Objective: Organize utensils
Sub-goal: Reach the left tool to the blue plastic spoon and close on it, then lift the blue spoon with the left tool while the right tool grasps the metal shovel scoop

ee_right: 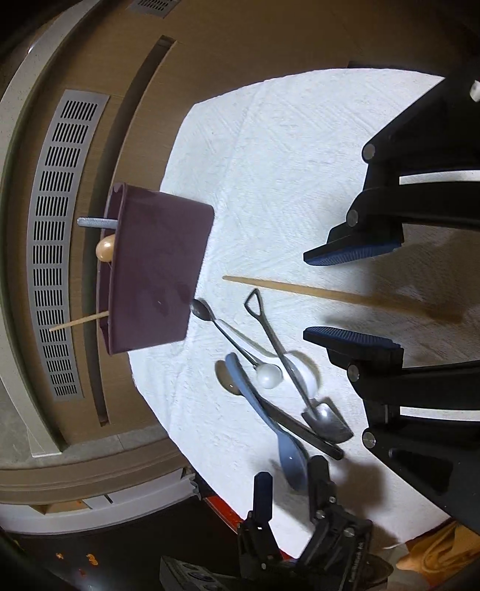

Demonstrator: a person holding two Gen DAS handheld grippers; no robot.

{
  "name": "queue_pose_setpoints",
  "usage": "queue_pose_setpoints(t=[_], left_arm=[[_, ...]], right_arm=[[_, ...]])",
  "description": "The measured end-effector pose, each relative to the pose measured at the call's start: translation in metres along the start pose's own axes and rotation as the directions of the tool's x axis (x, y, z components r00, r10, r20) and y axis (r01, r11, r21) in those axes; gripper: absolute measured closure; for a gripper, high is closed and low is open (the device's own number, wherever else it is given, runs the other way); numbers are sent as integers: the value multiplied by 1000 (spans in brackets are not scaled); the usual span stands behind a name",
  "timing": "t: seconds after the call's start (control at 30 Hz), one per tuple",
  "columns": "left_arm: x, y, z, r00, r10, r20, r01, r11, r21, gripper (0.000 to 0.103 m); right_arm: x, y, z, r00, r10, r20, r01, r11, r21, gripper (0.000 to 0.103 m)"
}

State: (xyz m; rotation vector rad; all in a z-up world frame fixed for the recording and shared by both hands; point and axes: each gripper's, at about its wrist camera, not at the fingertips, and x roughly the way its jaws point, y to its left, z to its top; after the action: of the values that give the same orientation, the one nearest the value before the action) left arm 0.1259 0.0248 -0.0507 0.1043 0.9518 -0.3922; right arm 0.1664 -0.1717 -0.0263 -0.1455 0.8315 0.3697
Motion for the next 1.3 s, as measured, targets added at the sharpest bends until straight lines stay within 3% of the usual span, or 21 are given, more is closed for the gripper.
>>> queue_pose_setpoints(t=[0.17, 0.33, 0.43, 0.5, 0.63, 0.73, 0.97, 1.07, 1.3], left_arm=[[-1, 11, -14, 1000, -11, 20, 13, 993, -120, 34], [5, 11, -13, 999, -2, 48, 11, 984, -180, 36], [9, 9, -10, 997, 50, 64, -37, 980, -194, 48], [7, 8, -12, 996, 54, 75, -39, 980, -193, 66], [-3, 12, -17, 991, 71, 117, -44, 974, -221, 66], [-22, 13, -16, 980, 88, 180, -45, 972, -232, 66], [-79, 13, -4, 920, 197, 340, -128, 968, -216, 70], [-93, 15, -1, 902, 206, 379, -134, 969, -208, 72], [-94, 27, -2, 899, 194, 393, -106, 967, -233, 73]], right_arm=[[-5, 14, -7, 998, 69, -9, -69, 996, -48, 70], [-5, 24, -8, 997, 74, -12, -75, 995, -72, 65], [-6, 24, -8, 998, 66, -11, -66, 995, -71, 63], [-8, 23, -8, 998, 56, -11, -57, 996, -67, 62], [-16, 25, -11, 999, 36, -1, -36, 996, -77, 60], [-21, 27, -13, 1000, 23, 6, -23, 996, -91, 59], [-31, 47, -20, 998, 57, -15, -59, 974, -217, 54], [-28, 58, -24, 998, 53, -31, -59, 952, -301, 54], [-6, 75, -22, 998, 7, -55, -31, 894, -448, 54]])
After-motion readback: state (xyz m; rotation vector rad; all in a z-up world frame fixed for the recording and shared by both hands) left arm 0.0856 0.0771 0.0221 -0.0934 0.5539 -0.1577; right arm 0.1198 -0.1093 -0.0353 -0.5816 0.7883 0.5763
